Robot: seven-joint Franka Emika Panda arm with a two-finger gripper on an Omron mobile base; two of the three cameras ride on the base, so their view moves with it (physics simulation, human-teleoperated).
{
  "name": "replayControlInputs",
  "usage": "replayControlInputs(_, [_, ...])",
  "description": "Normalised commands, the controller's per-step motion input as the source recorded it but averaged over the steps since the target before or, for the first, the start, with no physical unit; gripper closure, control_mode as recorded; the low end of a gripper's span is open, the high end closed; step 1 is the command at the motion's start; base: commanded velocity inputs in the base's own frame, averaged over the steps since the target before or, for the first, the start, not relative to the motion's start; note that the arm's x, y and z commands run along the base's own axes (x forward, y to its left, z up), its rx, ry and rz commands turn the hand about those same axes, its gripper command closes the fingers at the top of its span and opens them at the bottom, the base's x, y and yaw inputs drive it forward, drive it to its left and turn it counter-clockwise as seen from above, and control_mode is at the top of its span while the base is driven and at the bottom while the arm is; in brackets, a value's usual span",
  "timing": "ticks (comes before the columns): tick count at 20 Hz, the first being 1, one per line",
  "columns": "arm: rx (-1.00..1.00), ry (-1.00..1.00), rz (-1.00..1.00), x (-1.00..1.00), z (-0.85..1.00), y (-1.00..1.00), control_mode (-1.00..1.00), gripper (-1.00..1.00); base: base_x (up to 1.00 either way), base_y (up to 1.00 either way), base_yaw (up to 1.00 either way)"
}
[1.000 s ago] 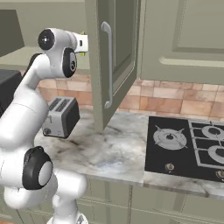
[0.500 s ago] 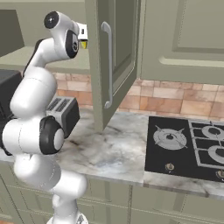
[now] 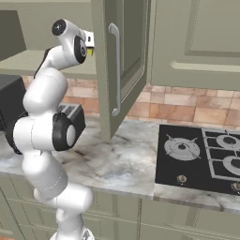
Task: Pick the lemon wedge from the counter and place it in the cabinet. Then close the cabinet.
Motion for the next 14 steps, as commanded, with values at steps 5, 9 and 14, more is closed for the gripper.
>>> replayControlInputs(5, [0.00,0.04,-0.01,0.46,-0.16,0.00,-1.00,1.00,0.00,0.00,0.00])
replayControlInputs(9, [0.00,0.11,0.00,0.47,-0.27,0.00,-1.00,-1.00,0.00,0.00,0.00])
replayControlInputs(14, [0.00,0.08,-0.02,0.24,-0.15,0.00,-1.00,-1.00,0.00,0.00,0.00])
